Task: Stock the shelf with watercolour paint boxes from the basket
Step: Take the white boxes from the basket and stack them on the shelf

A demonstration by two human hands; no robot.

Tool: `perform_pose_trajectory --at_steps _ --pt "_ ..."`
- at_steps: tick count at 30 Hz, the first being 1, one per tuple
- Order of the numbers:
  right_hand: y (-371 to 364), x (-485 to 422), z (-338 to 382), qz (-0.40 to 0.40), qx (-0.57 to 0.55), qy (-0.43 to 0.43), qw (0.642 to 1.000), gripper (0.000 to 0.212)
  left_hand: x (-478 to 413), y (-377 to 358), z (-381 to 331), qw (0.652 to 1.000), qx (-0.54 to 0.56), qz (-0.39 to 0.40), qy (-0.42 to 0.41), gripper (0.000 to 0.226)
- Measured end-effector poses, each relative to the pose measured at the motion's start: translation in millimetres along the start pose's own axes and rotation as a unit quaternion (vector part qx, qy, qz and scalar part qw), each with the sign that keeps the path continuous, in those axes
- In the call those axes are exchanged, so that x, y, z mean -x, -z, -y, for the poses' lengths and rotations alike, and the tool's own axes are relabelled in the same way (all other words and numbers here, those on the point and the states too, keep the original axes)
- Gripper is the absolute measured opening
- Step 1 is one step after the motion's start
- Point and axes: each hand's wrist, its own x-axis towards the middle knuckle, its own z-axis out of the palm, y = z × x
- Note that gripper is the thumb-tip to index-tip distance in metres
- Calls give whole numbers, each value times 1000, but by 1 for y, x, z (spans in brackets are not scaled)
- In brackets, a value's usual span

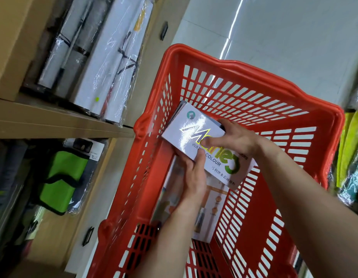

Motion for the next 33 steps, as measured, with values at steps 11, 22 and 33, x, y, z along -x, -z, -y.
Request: perform_pose_trajectory --at_steps 11,22,33 --pt "-3 14 11 -56 26 -24 998 108 8 5 -2 994 79 47 66 34" --pt "-21 70 3 -81 -255 39 963 63 29 14 -24 985 155 50 66 51" --pt "-60 176 15 -111 -551 98 821 65 107 48 -93 974 108 198 12 61"
